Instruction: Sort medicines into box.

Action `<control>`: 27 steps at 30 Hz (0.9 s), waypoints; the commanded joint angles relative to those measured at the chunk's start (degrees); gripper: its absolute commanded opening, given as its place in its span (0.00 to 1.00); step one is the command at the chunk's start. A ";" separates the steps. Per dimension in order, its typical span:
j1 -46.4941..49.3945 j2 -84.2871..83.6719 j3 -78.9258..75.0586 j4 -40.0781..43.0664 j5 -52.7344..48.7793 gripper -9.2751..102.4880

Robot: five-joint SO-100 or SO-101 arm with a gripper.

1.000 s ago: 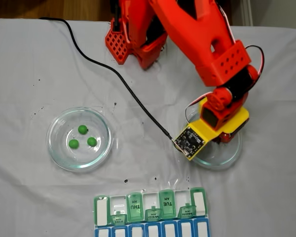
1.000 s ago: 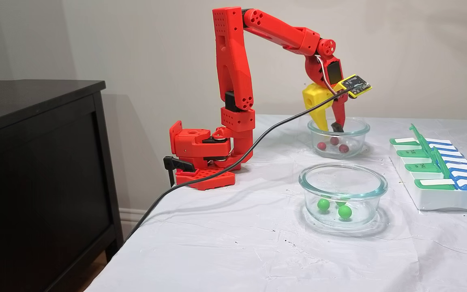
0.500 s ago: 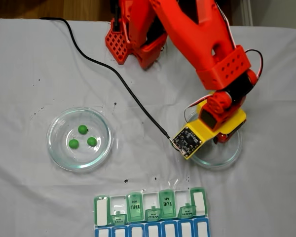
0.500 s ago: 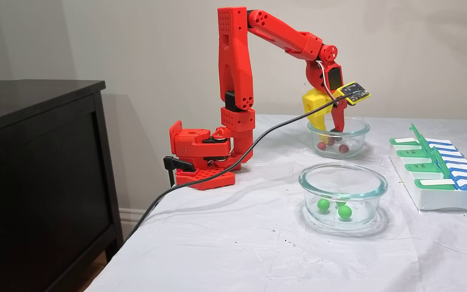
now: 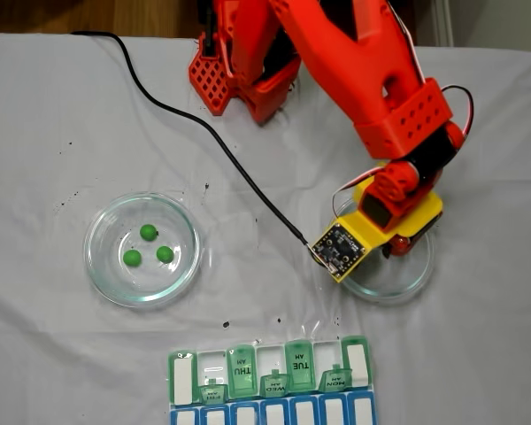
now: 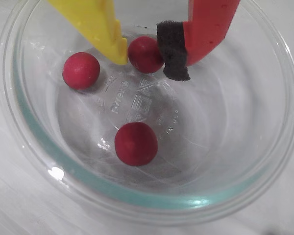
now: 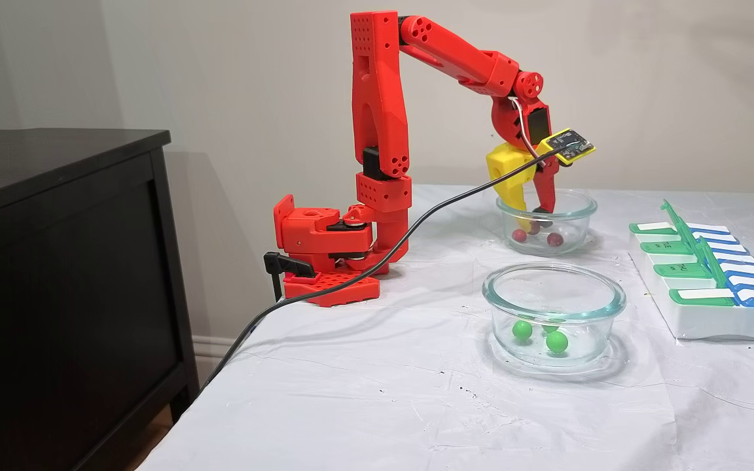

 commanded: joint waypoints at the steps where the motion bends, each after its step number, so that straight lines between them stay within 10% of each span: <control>1: -2.02 0.62 -4.22 0.79 0.70 0.21; 27: -5.63 -5.80 -10.37 6.86 3.43 0.19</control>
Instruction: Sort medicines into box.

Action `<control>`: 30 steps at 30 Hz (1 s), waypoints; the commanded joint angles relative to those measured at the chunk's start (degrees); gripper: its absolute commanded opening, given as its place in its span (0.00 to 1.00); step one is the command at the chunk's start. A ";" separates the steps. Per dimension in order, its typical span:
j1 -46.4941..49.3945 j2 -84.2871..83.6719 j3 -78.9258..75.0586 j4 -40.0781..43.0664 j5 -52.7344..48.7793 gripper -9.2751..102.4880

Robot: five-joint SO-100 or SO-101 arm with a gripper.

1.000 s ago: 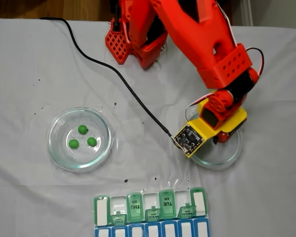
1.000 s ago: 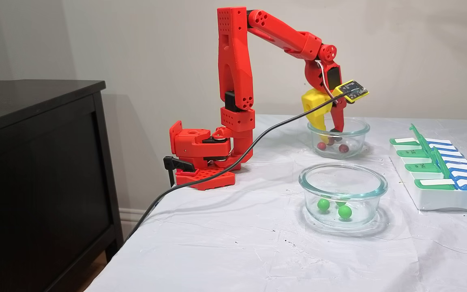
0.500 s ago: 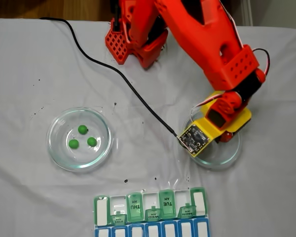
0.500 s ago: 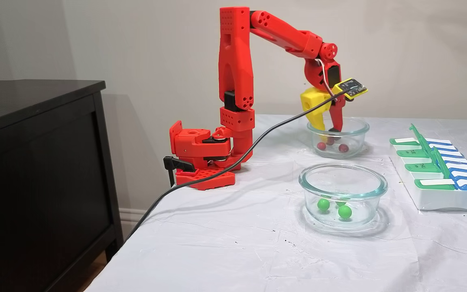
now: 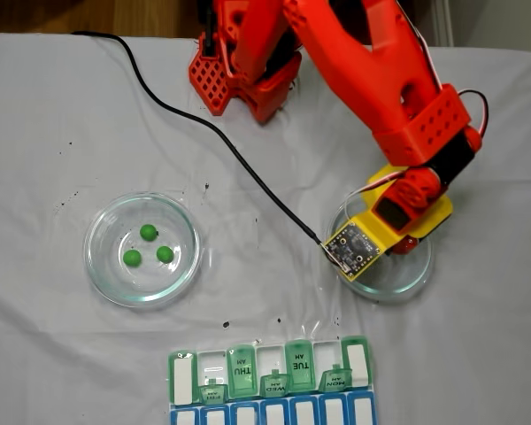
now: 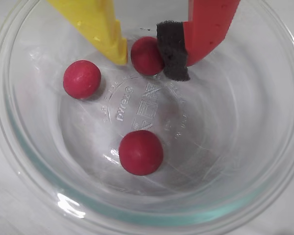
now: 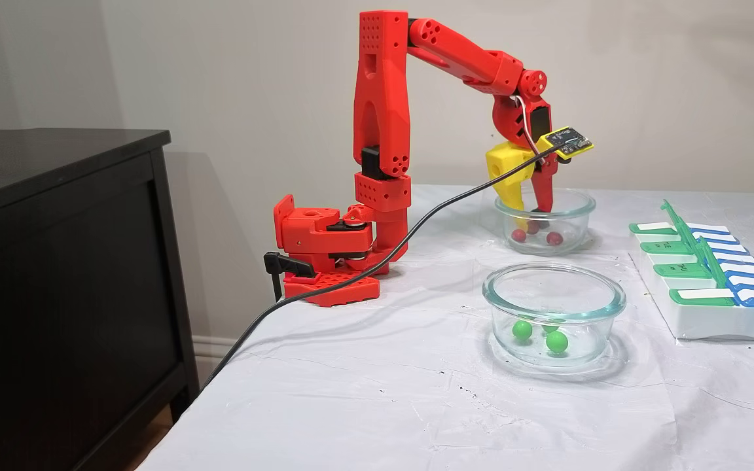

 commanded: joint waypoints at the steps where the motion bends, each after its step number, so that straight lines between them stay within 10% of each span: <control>1: -2.20 0.70 -3.34 0.44 0.00 0.16; 30: 7.91 12.83 -18.63 10.90 -5.19 0.08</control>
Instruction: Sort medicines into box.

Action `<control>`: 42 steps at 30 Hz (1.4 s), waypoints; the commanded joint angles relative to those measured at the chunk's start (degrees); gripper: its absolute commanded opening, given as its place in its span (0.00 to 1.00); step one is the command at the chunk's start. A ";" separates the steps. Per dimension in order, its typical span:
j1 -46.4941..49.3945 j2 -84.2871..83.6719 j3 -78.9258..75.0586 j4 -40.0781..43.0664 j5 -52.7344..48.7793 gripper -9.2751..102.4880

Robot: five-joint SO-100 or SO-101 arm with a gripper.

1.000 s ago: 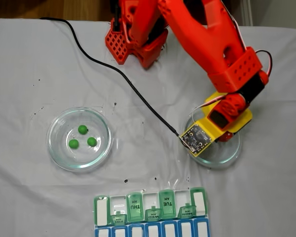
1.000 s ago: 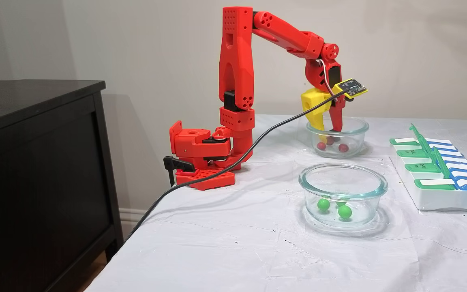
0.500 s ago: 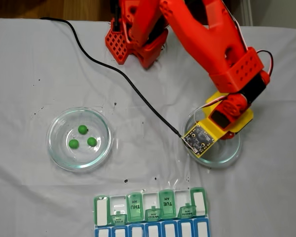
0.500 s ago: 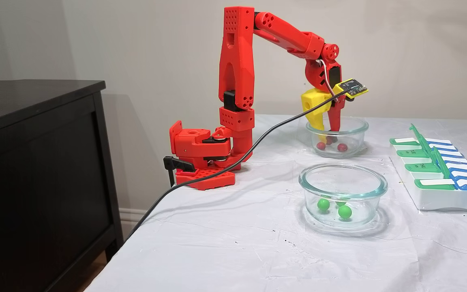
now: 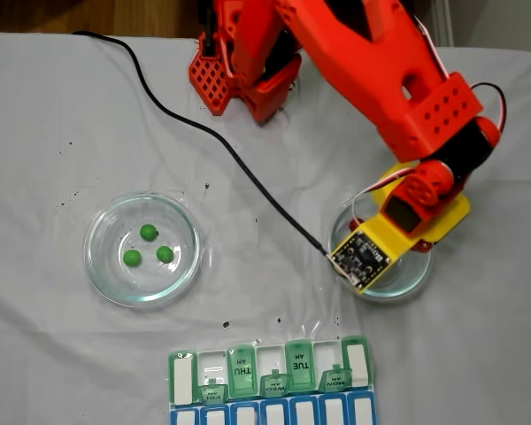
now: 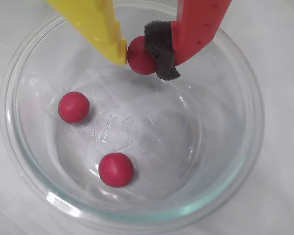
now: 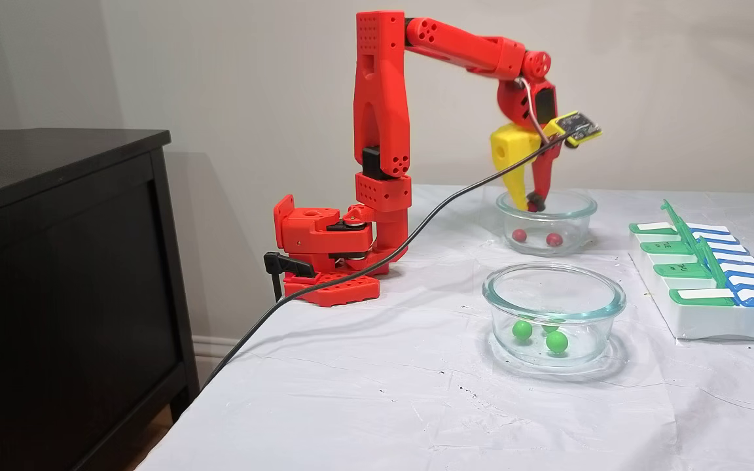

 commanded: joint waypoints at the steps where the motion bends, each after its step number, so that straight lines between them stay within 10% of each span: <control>1: 2.99 8.00 -10.37 3.08 -1.85 0.08; 16: 19.69 -0.62 -21.80 0.97 -8.96 0.08; 42: 22.41 -2.64 -12.92 -5.27 -15.73 0.08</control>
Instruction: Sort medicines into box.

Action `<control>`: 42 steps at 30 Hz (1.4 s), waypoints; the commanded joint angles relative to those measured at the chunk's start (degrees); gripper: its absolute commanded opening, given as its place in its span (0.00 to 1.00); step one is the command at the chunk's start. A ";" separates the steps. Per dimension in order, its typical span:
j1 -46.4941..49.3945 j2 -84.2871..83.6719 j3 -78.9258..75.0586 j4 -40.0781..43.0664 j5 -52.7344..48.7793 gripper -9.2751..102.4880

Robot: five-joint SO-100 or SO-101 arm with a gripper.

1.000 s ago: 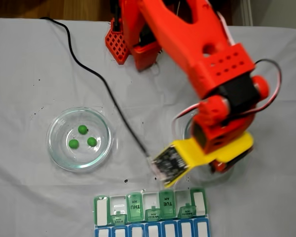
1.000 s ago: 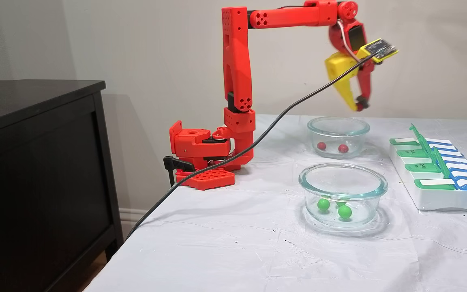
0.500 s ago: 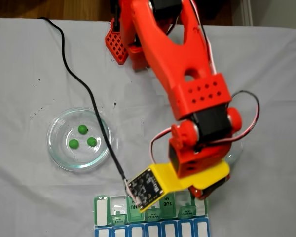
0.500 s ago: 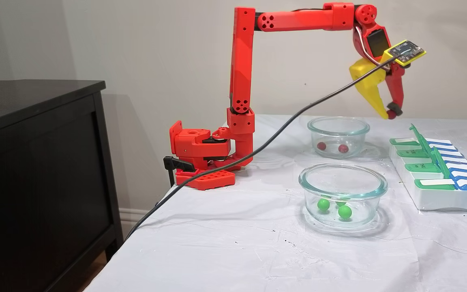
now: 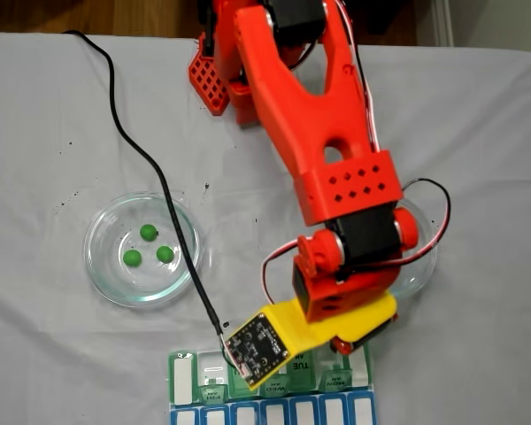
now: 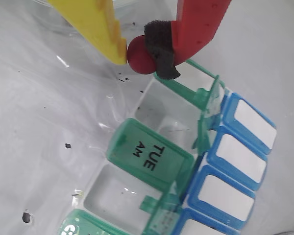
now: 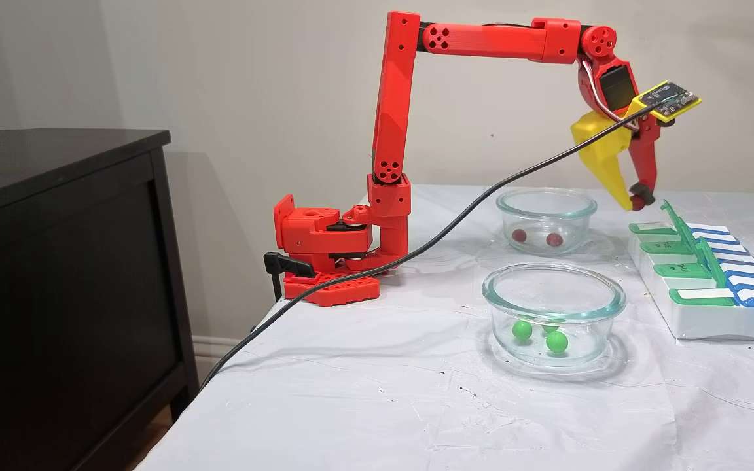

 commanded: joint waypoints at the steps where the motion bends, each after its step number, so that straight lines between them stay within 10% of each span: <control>1: -0.70 4.13 -0.62 -0.35 -0.09 0.08; 30: 0.70 -0.18 6.06 -16.96 2.29 0.09; 42: 0.35 0.70 7.03 -16.61 3.34 0.31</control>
